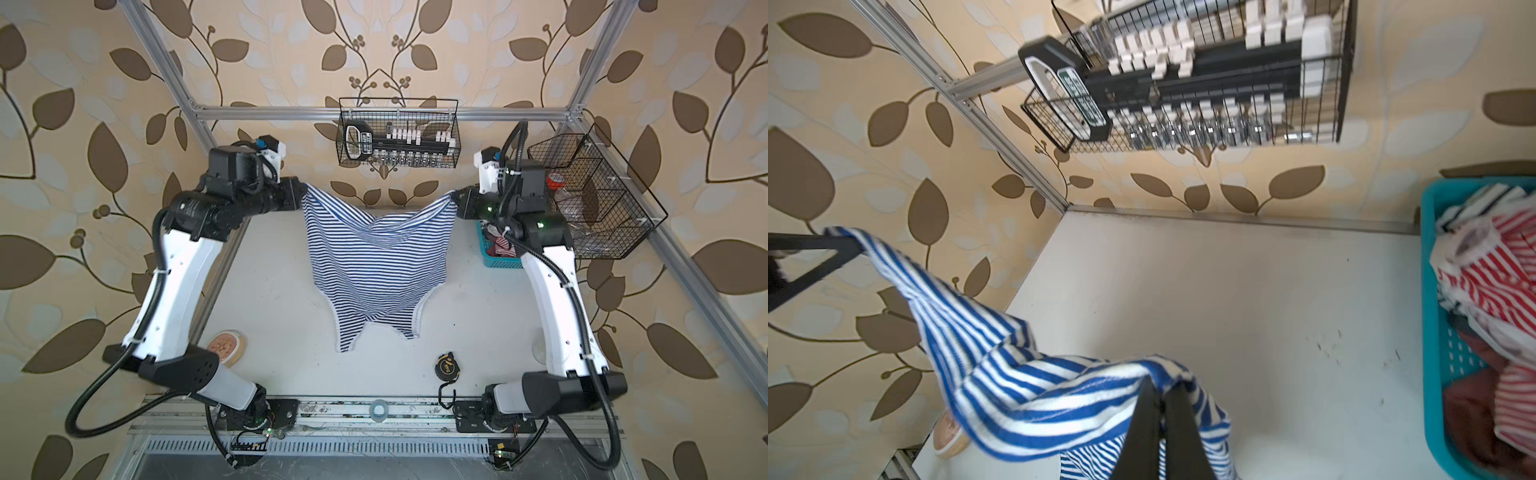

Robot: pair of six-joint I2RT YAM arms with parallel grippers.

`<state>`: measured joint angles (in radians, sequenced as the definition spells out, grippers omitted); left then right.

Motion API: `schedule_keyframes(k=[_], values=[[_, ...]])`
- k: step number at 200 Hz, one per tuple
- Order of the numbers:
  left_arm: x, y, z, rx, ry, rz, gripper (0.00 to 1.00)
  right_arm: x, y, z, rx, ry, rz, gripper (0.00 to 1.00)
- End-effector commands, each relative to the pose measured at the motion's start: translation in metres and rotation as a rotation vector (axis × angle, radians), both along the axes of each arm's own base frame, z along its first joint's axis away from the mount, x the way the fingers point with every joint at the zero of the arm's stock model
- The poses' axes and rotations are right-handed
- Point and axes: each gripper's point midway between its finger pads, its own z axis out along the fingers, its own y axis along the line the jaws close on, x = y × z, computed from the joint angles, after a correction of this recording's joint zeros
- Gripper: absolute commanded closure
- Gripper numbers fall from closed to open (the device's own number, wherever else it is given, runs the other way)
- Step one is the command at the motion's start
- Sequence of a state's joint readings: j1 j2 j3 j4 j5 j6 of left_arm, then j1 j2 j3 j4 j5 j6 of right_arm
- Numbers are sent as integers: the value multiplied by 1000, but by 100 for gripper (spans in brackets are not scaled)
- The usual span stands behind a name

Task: Fold and stack the tank tops
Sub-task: 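Lift the striped tank top high with both grippers, stretching it between them, then lower the stretched tank top onto the table with both grippers, laying it flat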

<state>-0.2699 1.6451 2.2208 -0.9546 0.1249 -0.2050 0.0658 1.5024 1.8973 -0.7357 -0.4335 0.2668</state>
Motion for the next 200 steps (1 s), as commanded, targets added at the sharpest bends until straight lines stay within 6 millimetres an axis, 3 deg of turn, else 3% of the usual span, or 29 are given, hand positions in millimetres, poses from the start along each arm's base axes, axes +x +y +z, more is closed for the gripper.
schedule_keyframes(k=[1,24,42,77,104,109,151,156,178,200], values=[[8,10,65,-16,-190,-1,100,11,10,54,64,-124,75,100],[10,8,94,-49,-276,-30,100,12,15,91,101,-210,106,100],[4,8,101,-59,-316,-34,100,5,15,107,114,-259,113,100],[-23,12,101,-83,-349,-46,100,-21,17,105,102,-272,128,100],[-49,13,108,-112,-374,-65,100,-56,18,103,89,-294,125,100],[-67,16,119,-122,-404,-74,100,-63,19,103,87,-295,128,100],[-129,14,140,-184,-461,-159,100,-131,31,113,57,-361,146,100],[-129,13,131,-186,-439,-165,100,-139,31,115,56,-370,147,100],[-149,16,134,-193,-471,-176,100,-162,35,121,71,-401,153,100],[-145,24,126,-152,-466,-130,100,-165,38,109,89,-373,169,100]])
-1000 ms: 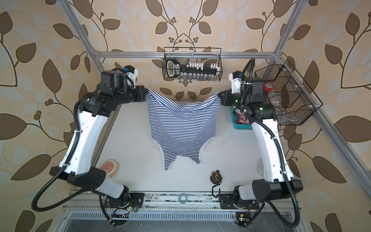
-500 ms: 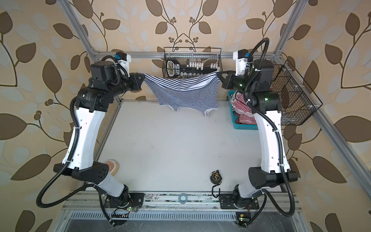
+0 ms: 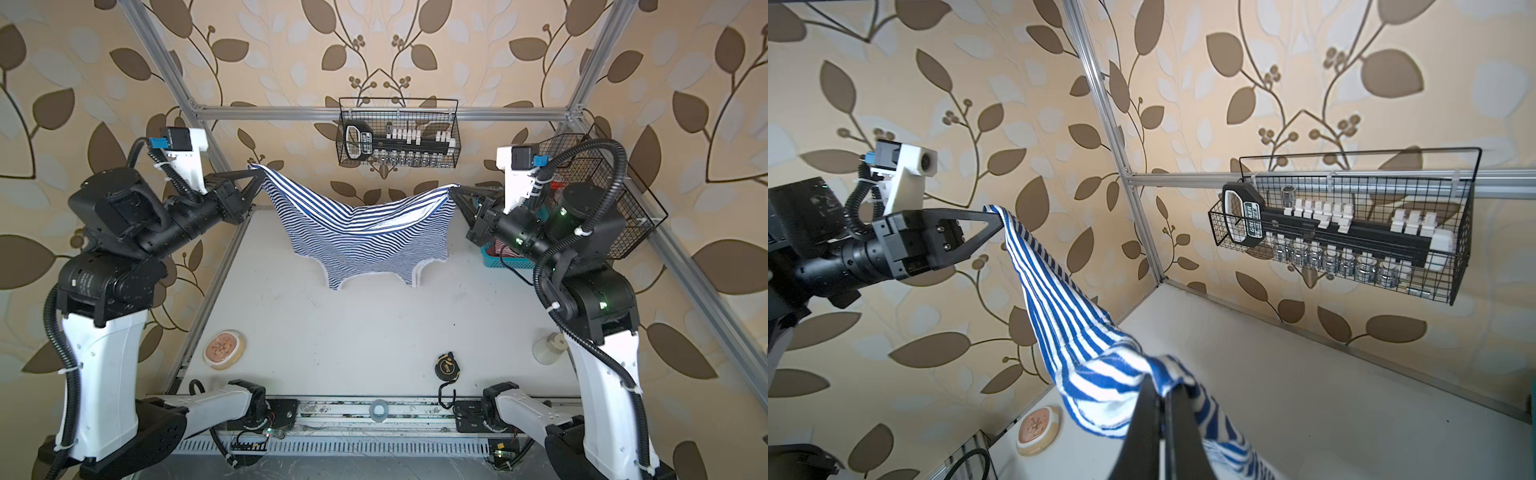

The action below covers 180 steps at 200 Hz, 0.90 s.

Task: Fold and stack the tank tops
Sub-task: 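Lower the stretched tank top onto the table with both grippers, laying it flat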

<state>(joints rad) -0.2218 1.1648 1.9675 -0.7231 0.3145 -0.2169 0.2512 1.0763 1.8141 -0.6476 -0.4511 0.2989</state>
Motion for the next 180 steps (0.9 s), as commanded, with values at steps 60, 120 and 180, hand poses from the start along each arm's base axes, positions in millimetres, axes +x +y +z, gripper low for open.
schedule_keyframes(k=[60,120,180], values=[[125,-14,-122,126,338,73,100,97,14,-161,-74,424,-55,100],[263,-39,-313,171,687,61,100,206,10,-332,-80,823,-73,100],[360,-37,-376,-14,727,37,100,280,13,-430,17,1023,-80,100]])
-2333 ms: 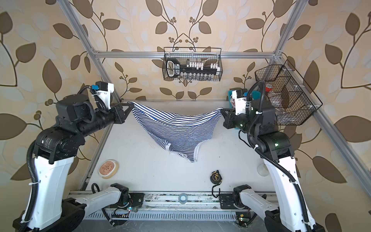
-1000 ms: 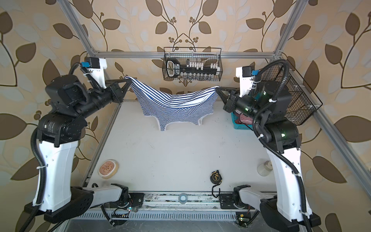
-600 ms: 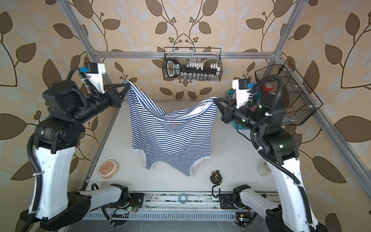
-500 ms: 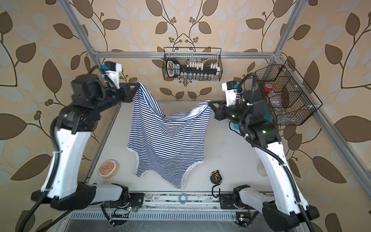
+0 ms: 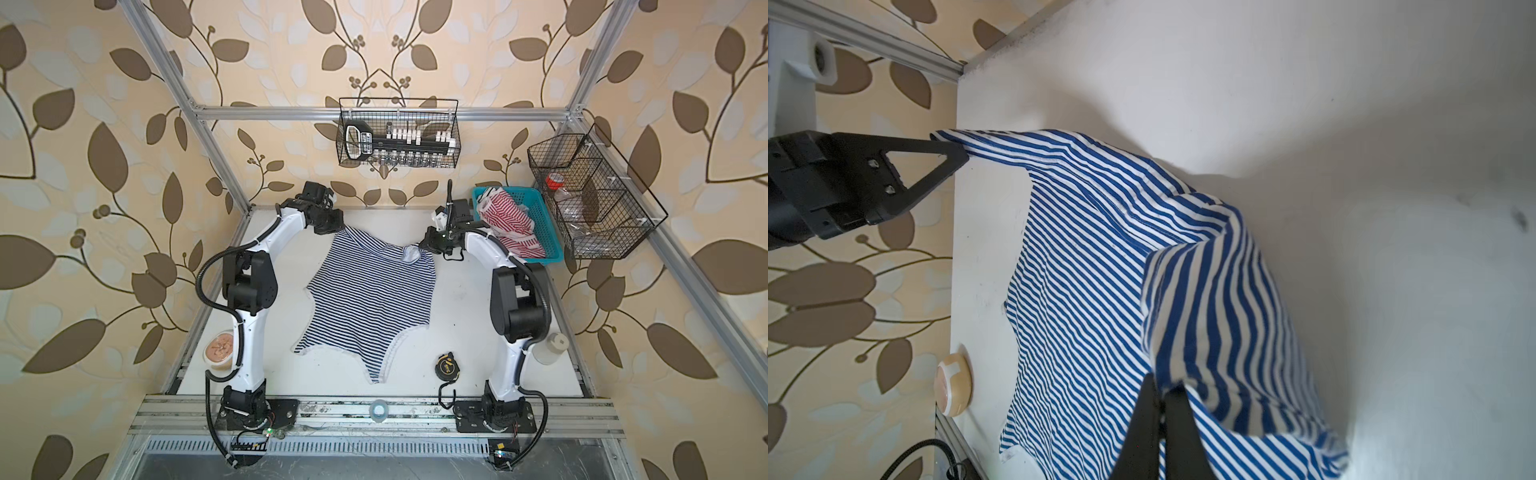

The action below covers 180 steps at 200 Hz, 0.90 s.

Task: Fold and stack the tank tops
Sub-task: 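Lower the stretched tank top onto the table with both grippers, laying it flat, then open both grippers and release the tank top's far edge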

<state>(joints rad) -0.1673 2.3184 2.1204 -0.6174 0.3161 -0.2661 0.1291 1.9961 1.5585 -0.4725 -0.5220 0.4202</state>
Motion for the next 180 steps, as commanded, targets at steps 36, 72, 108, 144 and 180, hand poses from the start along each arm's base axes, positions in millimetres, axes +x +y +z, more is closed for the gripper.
schedule_keyframes(k=[36,72,108,144,180], values=[[75,8,54,-281,-199,56,100,63,-16,-7,161,-15,-121,100],[100,23,28,-406,-187,149,100,87,-41,-25,274,20,-242,100],[123,46,-3,-515,-147,279,100,101,-60,-49,374,73,-341,100],[133,58,-14,-576,-146,340,99,105,-68,-62,410,101,-389,100],[136,61,14,-580,-219,343,50,108,-67,-46,466,50,-408,72]])
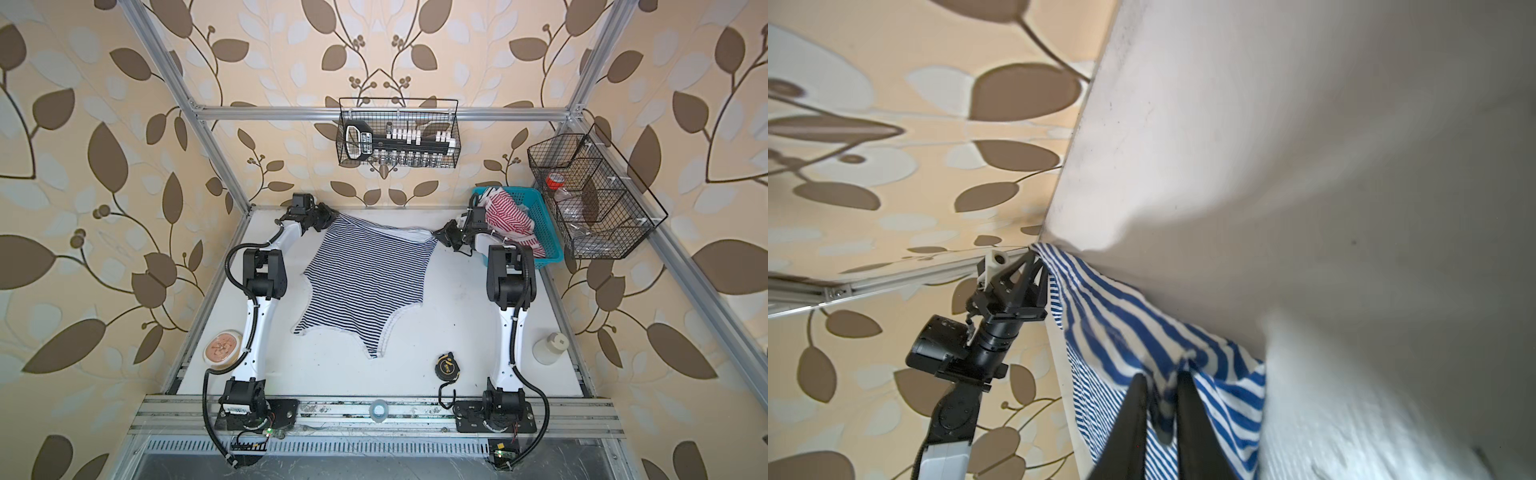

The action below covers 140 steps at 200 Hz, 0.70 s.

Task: Fold and stack the tank tops
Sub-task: 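Open both grippers and release the tank top's far edge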

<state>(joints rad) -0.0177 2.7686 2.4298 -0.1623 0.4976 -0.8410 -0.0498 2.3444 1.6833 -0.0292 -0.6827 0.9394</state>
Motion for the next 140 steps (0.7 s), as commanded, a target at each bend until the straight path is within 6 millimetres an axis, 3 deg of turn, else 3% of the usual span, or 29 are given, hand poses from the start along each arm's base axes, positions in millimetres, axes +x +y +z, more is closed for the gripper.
schedule_keyframes(k=[1,19,38,56,70,90,101,140], values=[[15,3,86,-30,-196,21,50,4,4,18,61,-58,-25,71],[15,5,118,-23,-270,29,38,0,6,40,68,-113,-25,59],[8,4,159,-1,-338,9,40,-7,7,64,53,-165,-11,49],[-7,3,191,32,-363,-10,37,-17,7,83,34,-203,2,47],[-28,6,202,73,-328,-15,35,-29,11,94,10,-223,24,46],[-72,10,195,149,-208,-6,36,-54,31,94,-75,-221,113,51],[-103,9,171,179,-100,-13,41,-72,50,84,-146,-199,193,61],[-202,-18,107,296,168,-117,81,-131,110,28,-378,-90,500,96]])
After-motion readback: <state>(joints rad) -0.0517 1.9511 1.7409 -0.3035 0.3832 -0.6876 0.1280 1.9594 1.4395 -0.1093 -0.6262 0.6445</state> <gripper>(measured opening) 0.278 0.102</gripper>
